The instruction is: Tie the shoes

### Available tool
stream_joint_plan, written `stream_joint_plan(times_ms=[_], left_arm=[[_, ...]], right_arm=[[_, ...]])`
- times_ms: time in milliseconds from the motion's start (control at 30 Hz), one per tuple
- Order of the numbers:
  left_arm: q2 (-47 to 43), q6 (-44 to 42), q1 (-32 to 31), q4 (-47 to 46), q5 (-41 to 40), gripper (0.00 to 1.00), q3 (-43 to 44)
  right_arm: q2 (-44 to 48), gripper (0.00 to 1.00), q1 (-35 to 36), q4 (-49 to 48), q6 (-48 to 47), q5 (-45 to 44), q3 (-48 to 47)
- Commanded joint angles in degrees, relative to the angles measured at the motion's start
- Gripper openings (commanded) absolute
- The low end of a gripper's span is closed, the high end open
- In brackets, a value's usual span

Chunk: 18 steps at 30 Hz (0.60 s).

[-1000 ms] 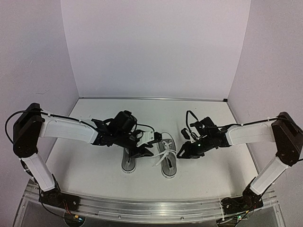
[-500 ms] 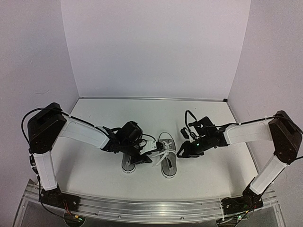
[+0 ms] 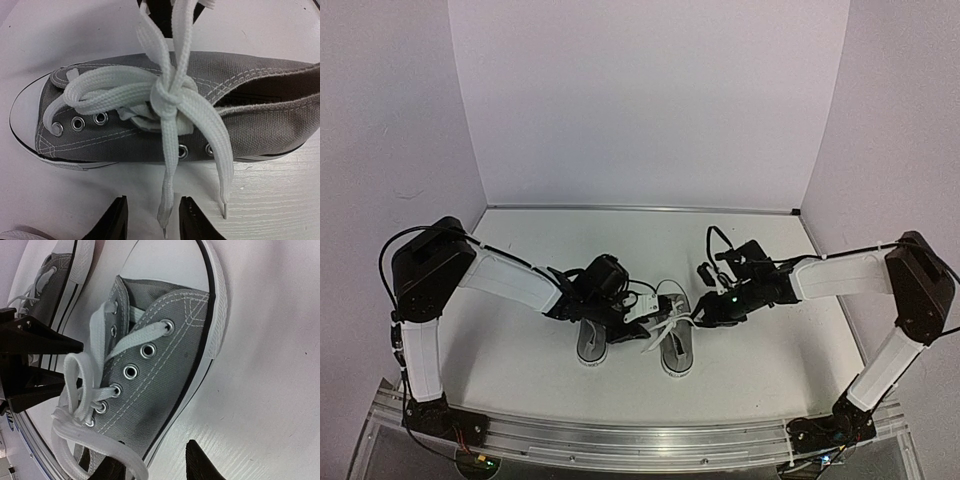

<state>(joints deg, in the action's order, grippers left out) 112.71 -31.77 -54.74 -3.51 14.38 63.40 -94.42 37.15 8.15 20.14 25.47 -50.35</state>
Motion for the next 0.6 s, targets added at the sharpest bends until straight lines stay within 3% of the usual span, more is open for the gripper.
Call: stream_joint_plan(times_ms=[0,267,567], left_arm=[[-0.4,-0.4,-0.1,-2.0,1.1,0.23,2.1],[-2.3,-0.8,-0.1,-1.0,-0.2,0.01,0.0],[-4.7,-1.5,0.4,0.9,-3.3,0.0,-2.1]], right_arm=[[-1.6,0.37,0.0,-0.1,-1.8,0.9,-2.7],[-1.7,0.32,-0.1,0.6,-2.5,0.6,-2.4],[-1.7,0.33,-0.1,1.2,-2.4,-1.0,-2.1]])
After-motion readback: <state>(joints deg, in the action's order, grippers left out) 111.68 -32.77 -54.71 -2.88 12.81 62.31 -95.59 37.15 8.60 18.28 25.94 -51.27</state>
